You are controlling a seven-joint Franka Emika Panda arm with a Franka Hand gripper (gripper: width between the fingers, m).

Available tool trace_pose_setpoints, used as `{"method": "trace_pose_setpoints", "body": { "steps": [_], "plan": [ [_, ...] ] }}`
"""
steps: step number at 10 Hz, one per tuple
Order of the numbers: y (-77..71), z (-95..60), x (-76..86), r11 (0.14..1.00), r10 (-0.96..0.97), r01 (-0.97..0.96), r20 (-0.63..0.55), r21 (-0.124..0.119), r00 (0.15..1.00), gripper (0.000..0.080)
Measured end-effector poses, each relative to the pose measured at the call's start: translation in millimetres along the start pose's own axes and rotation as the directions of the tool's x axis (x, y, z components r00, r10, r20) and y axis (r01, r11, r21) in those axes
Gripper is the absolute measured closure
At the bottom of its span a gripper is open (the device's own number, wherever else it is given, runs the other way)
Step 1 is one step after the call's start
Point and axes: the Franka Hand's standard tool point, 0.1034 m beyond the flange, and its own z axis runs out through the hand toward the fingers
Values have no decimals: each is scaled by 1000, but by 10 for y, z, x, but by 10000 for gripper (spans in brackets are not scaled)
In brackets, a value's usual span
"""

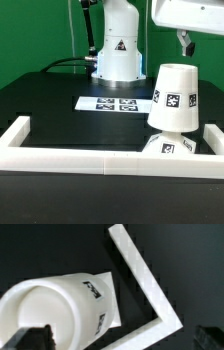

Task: Assemble lamp

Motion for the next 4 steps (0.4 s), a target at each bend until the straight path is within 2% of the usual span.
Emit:
{"method": "trace_pose_setpoints", "body": {
  "steps": [4],
  "plan": [
    [16,2,18,1000,4,-4,-3,2,1000,101]
  ]
}}
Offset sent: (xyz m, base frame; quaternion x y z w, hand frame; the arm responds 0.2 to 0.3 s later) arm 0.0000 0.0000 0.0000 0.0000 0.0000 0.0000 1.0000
